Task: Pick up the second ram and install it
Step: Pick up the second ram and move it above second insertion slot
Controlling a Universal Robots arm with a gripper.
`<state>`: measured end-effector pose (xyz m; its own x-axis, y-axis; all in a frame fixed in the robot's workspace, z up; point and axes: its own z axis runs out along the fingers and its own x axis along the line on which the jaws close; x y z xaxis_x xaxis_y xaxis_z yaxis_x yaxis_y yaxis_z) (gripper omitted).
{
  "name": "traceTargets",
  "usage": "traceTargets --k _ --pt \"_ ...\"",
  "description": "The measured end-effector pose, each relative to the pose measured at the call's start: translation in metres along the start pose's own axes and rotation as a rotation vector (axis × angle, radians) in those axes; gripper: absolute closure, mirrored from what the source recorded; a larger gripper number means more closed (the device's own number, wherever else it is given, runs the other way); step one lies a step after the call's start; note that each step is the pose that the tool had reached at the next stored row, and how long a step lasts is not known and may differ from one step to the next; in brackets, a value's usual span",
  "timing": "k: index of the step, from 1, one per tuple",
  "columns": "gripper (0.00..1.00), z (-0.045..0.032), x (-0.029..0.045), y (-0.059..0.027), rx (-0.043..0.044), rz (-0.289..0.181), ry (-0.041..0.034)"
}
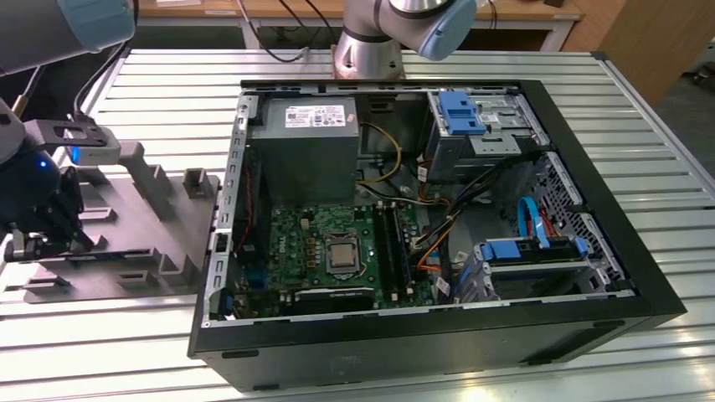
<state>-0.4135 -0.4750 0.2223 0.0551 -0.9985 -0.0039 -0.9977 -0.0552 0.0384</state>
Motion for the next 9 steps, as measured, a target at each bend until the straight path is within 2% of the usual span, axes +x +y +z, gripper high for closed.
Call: traceTargets --k 8,9 --pt "0.89 0.0004 0.0012 0.0001 -0.0001 0.0 0.0002" --pt "0.84 0.0003 0.0014 0.0001 -0.0002 0.0 0.0002"
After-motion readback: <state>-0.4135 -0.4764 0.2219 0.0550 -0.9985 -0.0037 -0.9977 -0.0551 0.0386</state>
